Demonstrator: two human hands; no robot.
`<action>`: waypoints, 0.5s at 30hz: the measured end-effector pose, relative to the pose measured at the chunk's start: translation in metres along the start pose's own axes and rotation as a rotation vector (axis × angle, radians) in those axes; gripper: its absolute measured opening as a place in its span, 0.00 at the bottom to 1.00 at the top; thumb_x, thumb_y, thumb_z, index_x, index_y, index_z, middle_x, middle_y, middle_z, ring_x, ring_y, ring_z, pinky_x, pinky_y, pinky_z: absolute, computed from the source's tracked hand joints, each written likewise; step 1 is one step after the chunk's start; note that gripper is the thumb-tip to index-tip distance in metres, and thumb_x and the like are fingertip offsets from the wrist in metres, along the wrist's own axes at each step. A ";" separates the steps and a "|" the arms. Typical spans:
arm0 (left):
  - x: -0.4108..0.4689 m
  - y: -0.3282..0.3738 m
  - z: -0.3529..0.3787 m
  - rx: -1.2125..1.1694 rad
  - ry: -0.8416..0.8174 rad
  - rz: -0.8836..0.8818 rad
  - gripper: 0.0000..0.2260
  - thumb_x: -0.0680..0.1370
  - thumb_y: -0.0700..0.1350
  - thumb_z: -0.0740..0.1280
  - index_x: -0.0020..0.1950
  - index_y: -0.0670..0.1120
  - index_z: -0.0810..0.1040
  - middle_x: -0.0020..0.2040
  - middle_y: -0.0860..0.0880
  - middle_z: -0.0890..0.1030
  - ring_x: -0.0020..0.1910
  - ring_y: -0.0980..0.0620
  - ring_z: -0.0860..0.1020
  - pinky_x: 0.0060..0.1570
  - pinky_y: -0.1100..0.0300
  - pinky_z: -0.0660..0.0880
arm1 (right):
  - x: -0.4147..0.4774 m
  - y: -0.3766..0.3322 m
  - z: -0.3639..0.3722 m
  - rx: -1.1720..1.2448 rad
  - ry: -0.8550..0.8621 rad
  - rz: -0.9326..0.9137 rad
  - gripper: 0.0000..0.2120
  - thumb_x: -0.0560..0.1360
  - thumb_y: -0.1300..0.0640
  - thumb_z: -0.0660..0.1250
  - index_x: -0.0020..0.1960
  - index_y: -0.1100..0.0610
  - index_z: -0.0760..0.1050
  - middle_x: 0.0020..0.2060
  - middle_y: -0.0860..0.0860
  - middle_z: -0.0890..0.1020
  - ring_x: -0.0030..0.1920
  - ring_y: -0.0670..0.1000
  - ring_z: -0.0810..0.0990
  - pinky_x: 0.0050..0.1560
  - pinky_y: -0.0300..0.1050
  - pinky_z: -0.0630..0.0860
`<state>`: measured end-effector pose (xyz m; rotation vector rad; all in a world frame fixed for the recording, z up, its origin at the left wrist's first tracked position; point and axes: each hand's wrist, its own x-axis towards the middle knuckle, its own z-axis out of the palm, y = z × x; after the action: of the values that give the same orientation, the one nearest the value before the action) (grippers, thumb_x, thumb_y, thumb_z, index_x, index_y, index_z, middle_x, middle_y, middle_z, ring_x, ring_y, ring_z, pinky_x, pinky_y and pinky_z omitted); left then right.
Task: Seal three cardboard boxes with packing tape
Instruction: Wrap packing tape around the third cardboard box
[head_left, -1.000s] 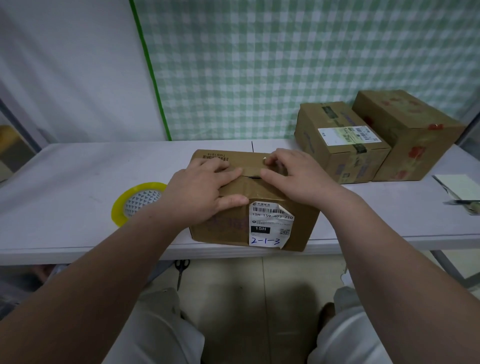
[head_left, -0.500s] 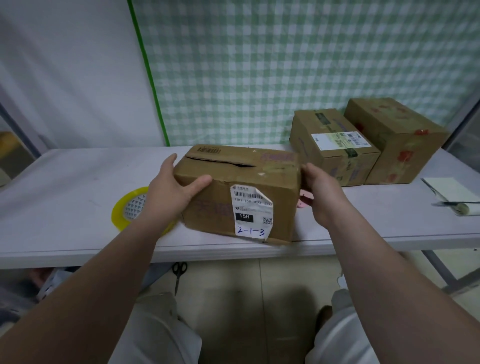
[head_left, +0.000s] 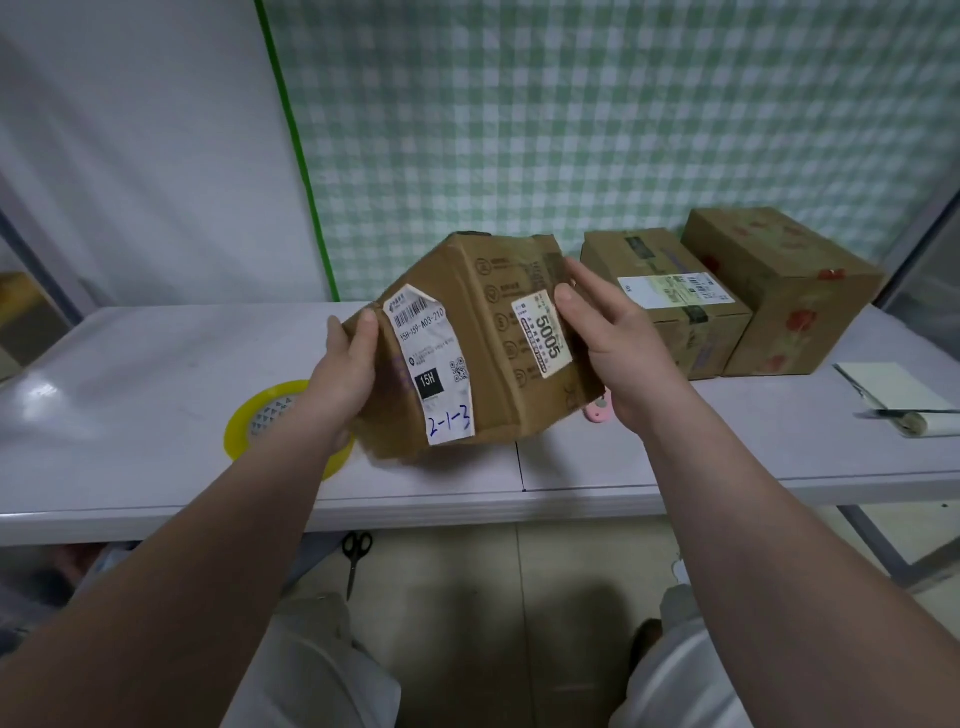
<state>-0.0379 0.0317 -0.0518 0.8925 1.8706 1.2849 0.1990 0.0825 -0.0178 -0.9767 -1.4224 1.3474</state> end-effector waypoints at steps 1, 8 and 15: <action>-0.006 0.004 0.004 -0.001 -0.046 -0.001 0.34 0.74 0.71 0.52 0.77 0.58 0.52 0.72 0.50 0.68 0.66 0.46 0.71 0.62 0.45 0.71 | -0.001 -0.002 0.002 -0.003 0.002 -0.005 0.21 0.77 0.49 0.67 0.69 0.44 0.72 0.48 0.41 0.84 0.47 0.38 0.83 0.47 0.37 0.79; -0.047 0.034 0.017 -0.256 -0.416 0.052 0.28 0.73 0.72 0.49 0.60 0.59 0.76 0.48 0.59 0.84 0.48 0.60 0.82 0.51 0.48 0.78 | -0.004 -0.010 0.013 0.011 0.004 0.016 0.14 0.81 0.50 0.61 0.64 0.50 0.77 0.49 0.45 0.84 0.42 0.38 0.82 0.36 0.34 0.75; -0.037 0.031 0.005 -0.651 -0.428 -0.059 0.20 0.71 0.54 0.67 0.59 0.47 0.80 0.54 0.46 0.84 0.48 0.49 0.83 0.51 0.50 0.80 | 0.000 -0.011 0.012 0.002 -0.165 -0.093 0.23 0.76 0.74 0.62 0.66 0.54 0.71 0.59 0.48 0.80 0.58 0.43 0.78 0.59 0.38 0.76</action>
<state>-0.0093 0.0123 -0.0182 0.6770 1.0399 1.4051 0.1879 0.0781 -0.0067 -0.8029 -1.5698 1.3854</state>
